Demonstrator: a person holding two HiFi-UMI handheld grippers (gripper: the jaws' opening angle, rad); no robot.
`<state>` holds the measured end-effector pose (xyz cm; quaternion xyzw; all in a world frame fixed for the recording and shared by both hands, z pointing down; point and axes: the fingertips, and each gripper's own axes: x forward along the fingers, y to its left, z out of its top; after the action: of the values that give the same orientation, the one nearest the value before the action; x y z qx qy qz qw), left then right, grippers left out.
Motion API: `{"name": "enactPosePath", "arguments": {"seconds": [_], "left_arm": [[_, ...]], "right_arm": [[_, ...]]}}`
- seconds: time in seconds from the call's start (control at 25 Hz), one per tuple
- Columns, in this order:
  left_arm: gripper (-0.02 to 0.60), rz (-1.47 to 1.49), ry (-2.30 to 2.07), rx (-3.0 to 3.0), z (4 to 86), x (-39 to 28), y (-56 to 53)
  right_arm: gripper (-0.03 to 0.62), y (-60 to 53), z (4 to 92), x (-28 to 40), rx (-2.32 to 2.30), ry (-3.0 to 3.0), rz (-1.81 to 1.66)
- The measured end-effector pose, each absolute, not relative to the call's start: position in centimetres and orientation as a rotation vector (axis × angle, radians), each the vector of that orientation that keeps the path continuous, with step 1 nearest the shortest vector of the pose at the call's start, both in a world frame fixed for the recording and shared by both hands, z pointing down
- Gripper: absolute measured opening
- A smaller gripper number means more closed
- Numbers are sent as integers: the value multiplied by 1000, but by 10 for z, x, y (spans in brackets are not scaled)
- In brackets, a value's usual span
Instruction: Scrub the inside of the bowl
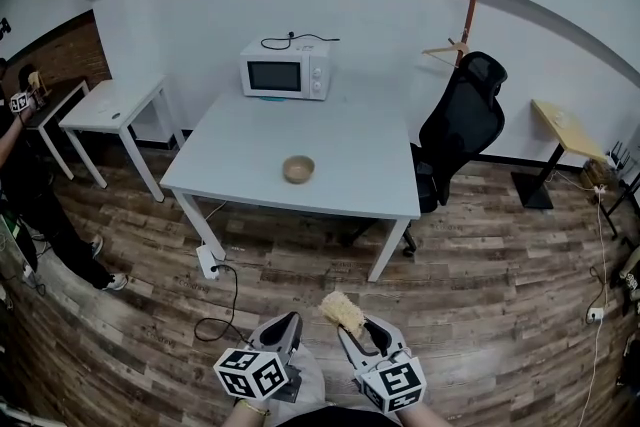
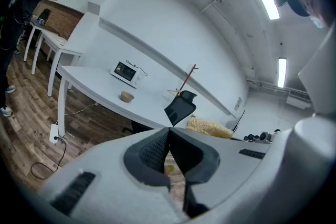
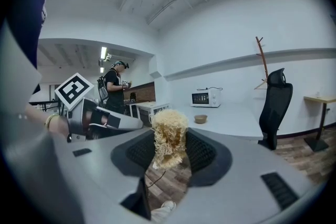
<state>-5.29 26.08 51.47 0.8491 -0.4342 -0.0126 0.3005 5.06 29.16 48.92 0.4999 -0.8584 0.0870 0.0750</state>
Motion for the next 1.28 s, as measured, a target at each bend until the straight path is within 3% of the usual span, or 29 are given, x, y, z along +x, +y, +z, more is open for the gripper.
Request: {"name": "enactPosePath", "arguments": {"seconds": [1.28], "left_arm": [[18,74,-1117,2283,520,-104,44]], "right_arm": [[166,75,474,-6,1514,-2512,266]]}}
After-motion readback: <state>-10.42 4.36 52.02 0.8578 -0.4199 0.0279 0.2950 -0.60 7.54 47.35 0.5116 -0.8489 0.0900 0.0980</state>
